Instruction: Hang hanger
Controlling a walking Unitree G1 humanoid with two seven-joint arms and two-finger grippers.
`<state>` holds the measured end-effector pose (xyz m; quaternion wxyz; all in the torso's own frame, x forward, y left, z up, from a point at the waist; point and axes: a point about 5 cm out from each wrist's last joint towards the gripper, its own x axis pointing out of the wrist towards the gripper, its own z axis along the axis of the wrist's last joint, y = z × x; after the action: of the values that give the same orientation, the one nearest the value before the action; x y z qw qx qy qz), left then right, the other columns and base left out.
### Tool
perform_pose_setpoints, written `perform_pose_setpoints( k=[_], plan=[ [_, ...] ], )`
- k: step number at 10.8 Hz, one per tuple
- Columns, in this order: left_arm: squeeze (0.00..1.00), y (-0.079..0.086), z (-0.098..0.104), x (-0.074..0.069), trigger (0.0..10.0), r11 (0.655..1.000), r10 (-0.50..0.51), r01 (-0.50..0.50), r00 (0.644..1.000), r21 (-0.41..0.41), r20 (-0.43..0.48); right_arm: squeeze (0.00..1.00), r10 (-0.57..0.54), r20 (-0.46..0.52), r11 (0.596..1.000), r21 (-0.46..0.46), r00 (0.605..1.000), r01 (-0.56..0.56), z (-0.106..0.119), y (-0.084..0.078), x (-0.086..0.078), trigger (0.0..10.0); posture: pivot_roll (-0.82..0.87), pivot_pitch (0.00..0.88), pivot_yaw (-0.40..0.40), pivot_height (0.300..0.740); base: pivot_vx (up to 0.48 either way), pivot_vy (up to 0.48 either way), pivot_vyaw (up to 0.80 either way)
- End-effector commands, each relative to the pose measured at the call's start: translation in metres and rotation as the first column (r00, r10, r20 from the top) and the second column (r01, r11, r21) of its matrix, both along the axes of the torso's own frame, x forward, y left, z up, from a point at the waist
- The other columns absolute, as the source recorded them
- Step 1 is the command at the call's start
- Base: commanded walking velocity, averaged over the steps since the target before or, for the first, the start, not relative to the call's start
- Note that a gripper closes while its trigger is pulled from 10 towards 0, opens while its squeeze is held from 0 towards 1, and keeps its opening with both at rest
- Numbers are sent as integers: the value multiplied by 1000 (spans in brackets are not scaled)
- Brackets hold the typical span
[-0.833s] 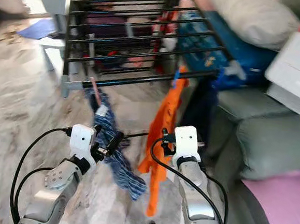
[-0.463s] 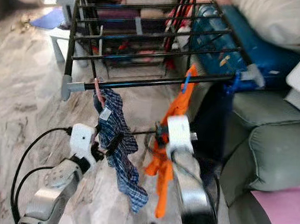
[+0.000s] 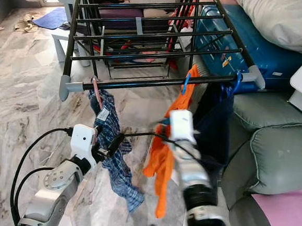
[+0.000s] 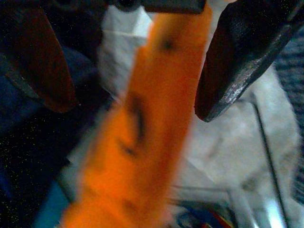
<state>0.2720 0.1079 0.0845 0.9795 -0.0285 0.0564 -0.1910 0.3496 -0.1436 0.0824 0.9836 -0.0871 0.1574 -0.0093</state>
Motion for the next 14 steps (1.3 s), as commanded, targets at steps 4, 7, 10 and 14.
perform_pose_setpoints(
  k=[4, 7, 10, 14],
  plan=[
    [0, 1, 1, 2, 10000, 1000, 1, -1, 1000, -2, -6, 0, -124, 64, 990, -61, 990, 128, 13, -33, 7, 10000, -136, 131, 15, 740, 0, 0, 0],
    [0, 0, 0, 3, 10000, 1000, -1, 1, 1000, -3, -11, 0, -18, 77, 1000, -9, 997, 19, 20, -20, 15, 10000, -133, 126, 13, 740, 0, 0, 0],
    [0, 1, -1, 3, 10000, 1000, 13, -13, 1000, -2, -16, 0, 101, 14, 995, 0, 995, -101, 17, -22, 21, 0, -128, 117, 7, 740, 0, 0, 0],
    [0, 0, -4, 3, 10000, 1000, 12, -12, 999, 1, -31, 0, 176, 11, 983, 42, 984, -176, 19, -30, 20, 0, -135, 115, 5, 740, 0, 0, 0]
  ],
)
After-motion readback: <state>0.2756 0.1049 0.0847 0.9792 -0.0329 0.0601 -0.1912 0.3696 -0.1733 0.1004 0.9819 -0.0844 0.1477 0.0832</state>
